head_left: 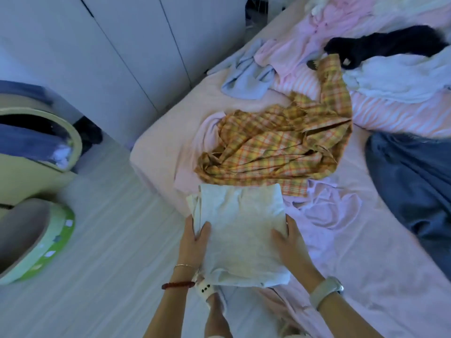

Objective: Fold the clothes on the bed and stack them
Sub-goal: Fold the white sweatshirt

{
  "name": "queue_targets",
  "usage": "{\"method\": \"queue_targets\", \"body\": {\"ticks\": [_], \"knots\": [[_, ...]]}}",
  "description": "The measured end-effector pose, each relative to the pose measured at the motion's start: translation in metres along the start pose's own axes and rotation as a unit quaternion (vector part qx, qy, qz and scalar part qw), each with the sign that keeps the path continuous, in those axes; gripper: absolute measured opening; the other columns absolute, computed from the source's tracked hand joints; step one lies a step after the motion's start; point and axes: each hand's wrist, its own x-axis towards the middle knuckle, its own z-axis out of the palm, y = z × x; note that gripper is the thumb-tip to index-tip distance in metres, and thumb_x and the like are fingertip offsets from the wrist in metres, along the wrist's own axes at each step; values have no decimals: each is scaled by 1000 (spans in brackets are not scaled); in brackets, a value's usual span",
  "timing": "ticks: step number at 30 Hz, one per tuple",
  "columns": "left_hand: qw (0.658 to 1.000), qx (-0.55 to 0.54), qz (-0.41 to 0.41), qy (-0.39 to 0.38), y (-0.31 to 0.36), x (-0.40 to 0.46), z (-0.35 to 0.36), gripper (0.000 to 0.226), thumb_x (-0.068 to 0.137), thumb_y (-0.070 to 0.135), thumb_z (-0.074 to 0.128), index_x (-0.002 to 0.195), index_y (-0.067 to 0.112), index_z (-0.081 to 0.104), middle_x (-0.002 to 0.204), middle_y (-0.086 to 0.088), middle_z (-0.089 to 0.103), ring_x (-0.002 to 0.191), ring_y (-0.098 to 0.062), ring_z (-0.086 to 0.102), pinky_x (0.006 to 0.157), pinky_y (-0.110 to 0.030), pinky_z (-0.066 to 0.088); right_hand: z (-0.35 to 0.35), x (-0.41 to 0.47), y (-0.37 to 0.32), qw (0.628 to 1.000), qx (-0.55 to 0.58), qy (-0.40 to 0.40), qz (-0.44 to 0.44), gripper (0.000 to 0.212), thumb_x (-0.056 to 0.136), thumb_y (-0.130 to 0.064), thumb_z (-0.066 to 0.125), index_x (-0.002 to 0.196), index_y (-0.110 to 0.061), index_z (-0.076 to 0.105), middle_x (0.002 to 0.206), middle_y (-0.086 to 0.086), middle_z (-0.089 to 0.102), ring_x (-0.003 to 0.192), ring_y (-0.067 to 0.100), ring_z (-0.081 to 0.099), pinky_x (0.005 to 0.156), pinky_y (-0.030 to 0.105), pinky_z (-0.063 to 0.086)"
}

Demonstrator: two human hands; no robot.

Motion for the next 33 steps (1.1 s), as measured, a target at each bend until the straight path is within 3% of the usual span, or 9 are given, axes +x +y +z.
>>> {"method": "queue_targets", "body": {"ticks": [4,7,11,15,21,23,27,30,33], "knots": [[1000,2,-4,19,-14,44,-98,27,95,19,51,121,20,43,100,7,56,92,-17,56,76,-28,42,108,13,-44,1000,24,3,-6,53,89,-9,53,138,-6,33,123,-4,42,114,17,43,90,27,33],[999,22,-10,47,-21,87,-162,21,95,20,50,115,23,43,93,6,56,83,-18,56,72,-30,43,182,27,-72,997,61,-38,30,40,92,0,48,128,-12,38,105,-12,50,106,22,50,84,30,39],[993,61,-23,95,-26,142,-212,22,97,20,46,117,10,44,89,-4,54,77,-25,52,68,-30,37,252,57,-106,997,30,-55,34,41,91,0,47,130,-11,40,104,-5,52,99,19,52,82,28,40],[991,57,-19,121,-23,199,-223,26,97,19,44,120,7,43,90,-6,55,74,-26,52,66,-29,36,293,107,-127,997,14,-38,58,41,91,-7,49,131,-9,42,113,3,55,103,23,53,81,28,41],[992,67,3,110,-6,328,-233,24,98,18,42,119,5,42,79,-3,51,71,-28,49,64,-31,36,343,218,-160,993,65,-25,94,18,91,-7,48,107,-13,44,88,2,55,83,22,55,76,35,46],[992,83,15,97,3,384,-230,27,98,16,42,122,4,41,88,-4,52,77,-26,49,69,-31,36,359,264,-168,989,88,-12,117,12,91,-6,48,102,-10,43,81,1,53,75,19,53,68,29,46],[993,99,54,43,17,489,-207,25,98,11,42,122,4,44,81,10,48,69,-8,47,70,-24,34,382,354,-166,983,126,37,129,12,92,-6,46,101,2,47,82,4,54,71,13,52,53,7,39],[992,90,88,12,21,549,-187,25,97,12,43,122,14,45,98,8,53,86,-12,51,75,-23,35,390,405,-158,983,121,81,110,10,94,-9,45,102,-3,44,87,5,51,76,15,50,61,10,40],[989,106,100,-37,18,587,-161,18,98,16,43,115,21,44,88,13,52,75,-2,49,65,-19,36,385,437,-137,981,97,139,96,14,92,-7,48,104,-2,48,97,10,55,91,23,55,79,21,44]]}}
